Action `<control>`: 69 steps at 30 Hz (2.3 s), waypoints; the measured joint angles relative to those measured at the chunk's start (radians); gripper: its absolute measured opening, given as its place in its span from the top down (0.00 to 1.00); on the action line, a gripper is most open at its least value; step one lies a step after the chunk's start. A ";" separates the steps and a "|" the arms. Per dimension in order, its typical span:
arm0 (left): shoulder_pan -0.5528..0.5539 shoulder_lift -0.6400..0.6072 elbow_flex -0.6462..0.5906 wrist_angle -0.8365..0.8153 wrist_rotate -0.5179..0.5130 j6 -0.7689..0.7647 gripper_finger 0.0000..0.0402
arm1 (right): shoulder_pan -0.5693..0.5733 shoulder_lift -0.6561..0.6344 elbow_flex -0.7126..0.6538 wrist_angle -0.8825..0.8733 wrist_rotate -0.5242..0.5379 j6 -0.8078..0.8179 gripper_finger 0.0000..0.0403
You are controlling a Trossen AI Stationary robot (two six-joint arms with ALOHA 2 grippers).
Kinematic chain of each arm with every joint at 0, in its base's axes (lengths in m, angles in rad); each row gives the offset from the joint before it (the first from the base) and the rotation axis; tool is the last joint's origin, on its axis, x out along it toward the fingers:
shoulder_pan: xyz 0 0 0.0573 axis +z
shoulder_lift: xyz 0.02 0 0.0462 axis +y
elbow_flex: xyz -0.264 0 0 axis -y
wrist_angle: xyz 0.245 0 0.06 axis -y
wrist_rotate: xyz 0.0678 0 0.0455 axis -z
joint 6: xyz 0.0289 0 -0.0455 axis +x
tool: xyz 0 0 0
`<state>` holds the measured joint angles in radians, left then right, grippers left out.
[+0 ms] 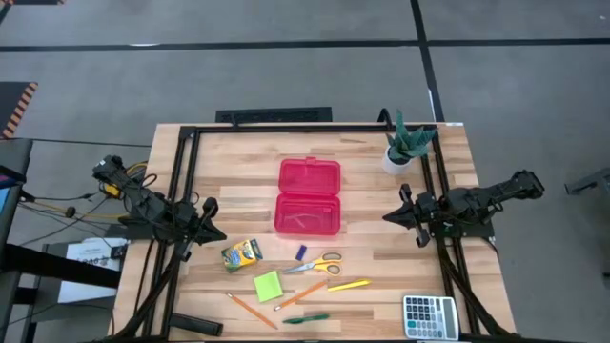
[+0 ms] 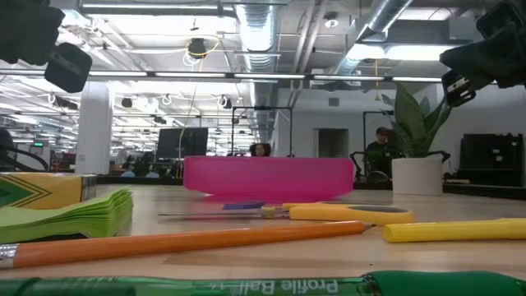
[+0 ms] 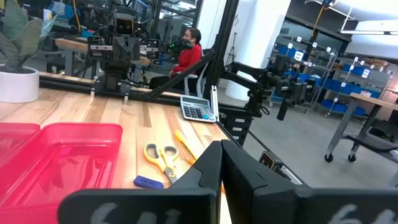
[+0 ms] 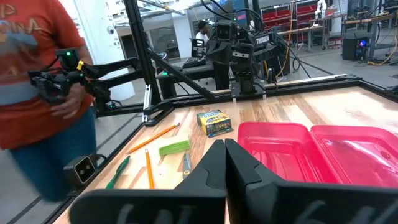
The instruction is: Pack school essentials
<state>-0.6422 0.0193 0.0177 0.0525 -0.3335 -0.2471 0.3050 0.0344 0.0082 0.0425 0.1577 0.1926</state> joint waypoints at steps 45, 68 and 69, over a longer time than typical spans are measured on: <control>0.001 0.028 0.039 0.554 -0.380 -0.497 0.51 | -0.004 0.000 -0.001 0.089 0.003 0.553 0.98; 0.056 1.237 0.971 -0.181 -0.344 -0.625 0.43 | -0.006 0.000 -0.001 0.065 0.002 0.733 0.98; 0.062 1.294 1.004 -0.199 -0.350 -0.591 0.44 | -0.006 0.000 -0.001 0.056 0.002 0.727 0.98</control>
<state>-0.5807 1.3136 1.0216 -0.1462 -0.6832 -0.8385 0.2985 0.0345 0.0074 0.0981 0.1593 0.9195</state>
